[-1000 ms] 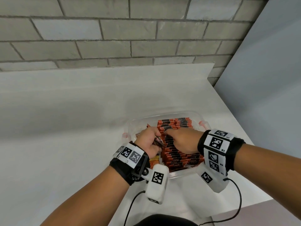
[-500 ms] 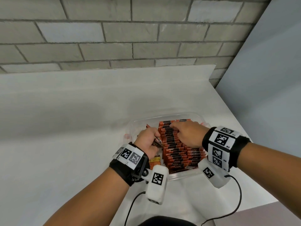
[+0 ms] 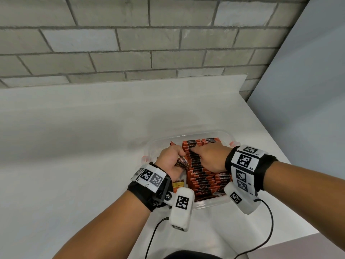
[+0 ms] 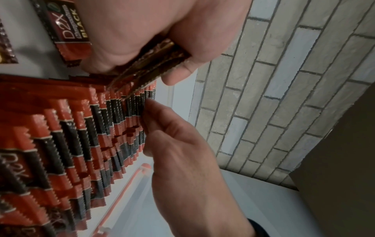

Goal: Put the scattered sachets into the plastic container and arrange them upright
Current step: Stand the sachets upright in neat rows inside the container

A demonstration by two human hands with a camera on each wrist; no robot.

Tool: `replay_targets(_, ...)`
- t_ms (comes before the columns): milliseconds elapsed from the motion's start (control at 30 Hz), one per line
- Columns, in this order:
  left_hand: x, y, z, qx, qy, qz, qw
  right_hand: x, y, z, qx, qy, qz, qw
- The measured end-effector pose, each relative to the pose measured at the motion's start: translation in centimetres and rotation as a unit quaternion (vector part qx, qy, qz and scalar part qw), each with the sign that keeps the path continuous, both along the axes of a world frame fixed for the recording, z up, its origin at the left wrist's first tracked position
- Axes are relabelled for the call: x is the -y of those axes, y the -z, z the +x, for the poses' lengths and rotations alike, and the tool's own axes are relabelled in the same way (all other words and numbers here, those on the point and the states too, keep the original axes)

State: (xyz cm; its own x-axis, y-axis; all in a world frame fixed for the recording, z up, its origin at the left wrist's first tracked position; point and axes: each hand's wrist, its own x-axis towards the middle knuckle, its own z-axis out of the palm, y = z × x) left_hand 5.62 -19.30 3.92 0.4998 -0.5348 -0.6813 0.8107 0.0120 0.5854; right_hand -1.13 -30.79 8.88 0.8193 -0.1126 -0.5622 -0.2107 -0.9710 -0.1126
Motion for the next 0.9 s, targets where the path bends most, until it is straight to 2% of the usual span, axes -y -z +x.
replay_targets(133,0.1,0.0,0.1,0.004,-0.001,0.004,1.000,0.4,0.0,0.6,0.025,0.008,0.003,1.000)
replay_targets(267,-0.1,0.0,0.1,-0.003,0.004,0.004,1.000,0.3,0.1,0.6,0.003,0.000,-0.003,1.000)
replay_targets(400,0.0,0.0,0.2,-0.005,-0.001,0.014,1.000,0.3,-0.1,0.8,0.047,0.003,0.000,0.999)
replay_targets(633,-0.4,-0.4,0.0,0.012,0.014,0.020,1.000,0.6,0.1,1.0,0.037,0.028,0.014,0.999)
replay_targets(767,-2.2,-1.7,0.5,0.065,0.024,-0.016,0.997,1.4,-1.4,0.4,0.092,0.088,0.087,0.988)
replay_targets(900,-4.2,-3.1,0.6,0.127,0.079,-0.064,0.987,1.2,-3.1,-1.1,0.183,0.162,0.213,0.946)
